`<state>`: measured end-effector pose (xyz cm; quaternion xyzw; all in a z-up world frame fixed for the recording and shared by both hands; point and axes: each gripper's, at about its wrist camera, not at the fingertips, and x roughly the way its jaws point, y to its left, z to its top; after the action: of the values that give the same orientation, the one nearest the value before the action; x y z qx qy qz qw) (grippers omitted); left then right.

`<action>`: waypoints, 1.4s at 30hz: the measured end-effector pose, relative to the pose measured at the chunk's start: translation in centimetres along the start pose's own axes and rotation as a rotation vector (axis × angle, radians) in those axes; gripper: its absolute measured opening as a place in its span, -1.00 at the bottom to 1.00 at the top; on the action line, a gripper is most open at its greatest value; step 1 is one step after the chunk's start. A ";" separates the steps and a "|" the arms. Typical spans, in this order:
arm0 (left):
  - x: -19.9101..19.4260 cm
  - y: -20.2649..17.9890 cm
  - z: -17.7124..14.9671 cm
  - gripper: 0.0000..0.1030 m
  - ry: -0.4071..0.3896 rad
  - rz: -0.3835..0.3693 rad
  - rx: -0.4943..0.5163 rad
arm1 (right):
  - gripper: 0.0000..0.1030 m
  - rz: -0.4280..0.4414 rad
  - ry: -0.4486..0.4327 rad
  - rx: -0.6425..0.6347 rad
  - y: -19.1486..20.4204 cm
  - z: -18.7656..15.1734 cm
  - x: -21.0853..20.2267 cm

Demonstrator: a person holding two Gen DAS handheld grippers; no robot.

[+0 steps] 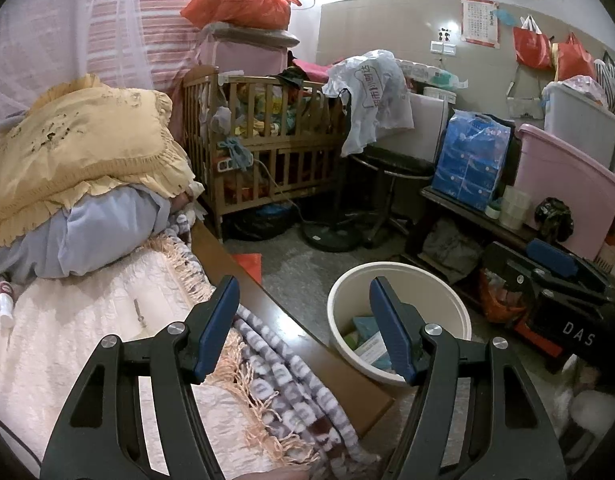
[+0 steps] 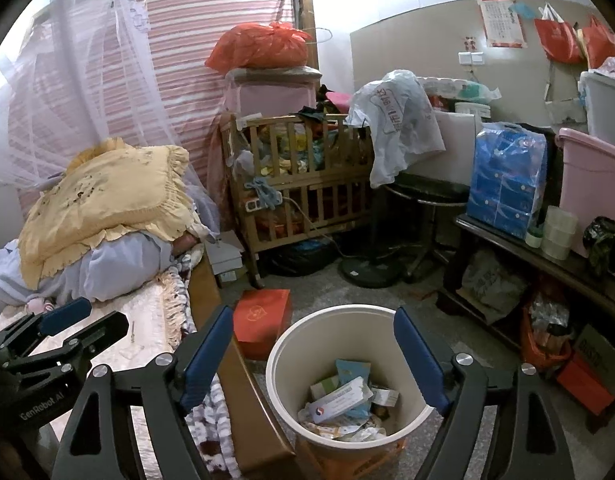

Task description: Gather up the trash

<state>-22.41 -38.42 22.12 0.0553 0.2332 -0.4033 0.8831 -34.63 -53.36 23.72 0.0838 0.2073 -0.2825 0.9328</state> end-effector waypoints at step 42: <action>0.0 0.1 0.0 0.29 0.004 -0.004 -0.001 | 0.65 0.005 0.034 0.000 -0.3 -0.8 0.8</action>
<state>-22.33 -38.38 22.08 0.0549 0.2355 -0.4050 0.8818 -34.50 -53.75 22.64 0.0893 0.2230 -0.2787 0.9298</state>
